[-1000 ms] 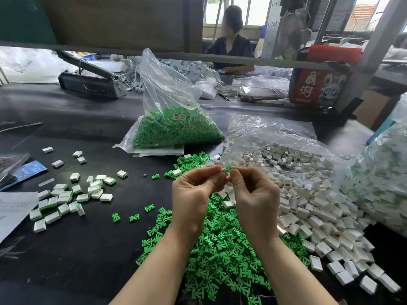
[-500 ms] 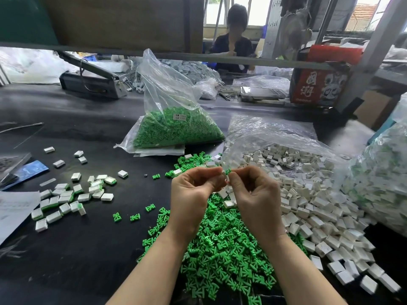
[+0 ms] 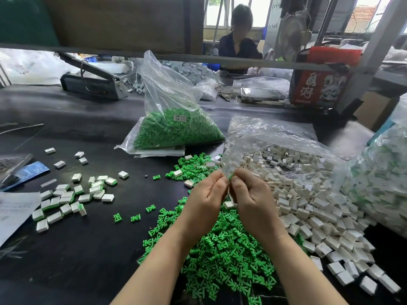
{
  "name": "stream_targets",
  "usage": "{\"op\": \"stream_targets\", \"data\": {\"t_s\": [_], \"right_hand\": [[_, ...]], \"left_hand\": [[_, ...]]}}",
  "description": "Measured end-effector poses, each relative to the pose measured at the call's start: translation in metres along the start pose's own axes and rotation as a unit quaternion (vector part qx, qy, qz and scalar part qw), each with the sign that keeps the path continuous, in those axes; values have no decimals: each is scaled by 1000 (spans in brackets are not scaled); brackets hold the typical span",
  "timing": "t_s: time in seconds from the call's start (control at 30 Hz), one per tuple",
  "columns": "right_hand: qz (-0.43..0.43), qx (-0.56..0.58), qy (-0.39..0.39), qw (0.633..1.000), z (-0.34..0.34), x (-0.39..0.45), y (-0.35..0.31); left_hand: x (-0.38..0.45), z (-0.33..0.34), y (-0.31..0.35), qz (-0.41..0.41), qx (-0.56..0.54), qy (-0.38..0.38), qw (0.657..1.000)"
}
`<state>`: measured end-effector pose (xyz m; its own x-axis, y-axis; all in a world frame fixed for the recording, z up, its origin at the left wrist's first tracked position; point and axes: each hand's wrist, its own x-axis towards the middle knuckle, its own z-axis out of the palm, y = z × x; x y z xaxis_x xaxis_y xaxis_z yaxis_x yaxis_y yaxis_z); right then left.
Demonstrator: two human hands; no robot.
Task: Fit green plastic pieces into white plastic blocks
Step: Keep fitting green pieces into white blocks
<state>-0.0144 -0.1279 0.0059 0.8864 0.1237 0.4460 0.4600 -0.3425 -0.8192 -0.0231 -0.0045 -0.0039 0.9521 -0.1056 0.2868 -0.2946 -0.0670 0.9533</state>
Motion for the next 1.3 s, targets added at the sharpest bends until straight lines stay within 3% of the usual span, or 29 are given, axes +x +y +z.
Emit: {"op": "stream_targets", "data": {"t_s": [0.2,0.47,0.83,1.3], "right_hand": [[2,-41,13,999,-1,0,1],[9,-21,17,1000,3,2,1],[0,-32,-9,999,1,3,6],[-1,-34,-39,999,-1,2,9]], "left_hand": [[-2,7,-4,19,48,19,999],[-2,17,0,-36,-59,33,997],[-2,17,-10,-6,-25,34,999],[-3,13,-9,-20,-71,5,997]]}}
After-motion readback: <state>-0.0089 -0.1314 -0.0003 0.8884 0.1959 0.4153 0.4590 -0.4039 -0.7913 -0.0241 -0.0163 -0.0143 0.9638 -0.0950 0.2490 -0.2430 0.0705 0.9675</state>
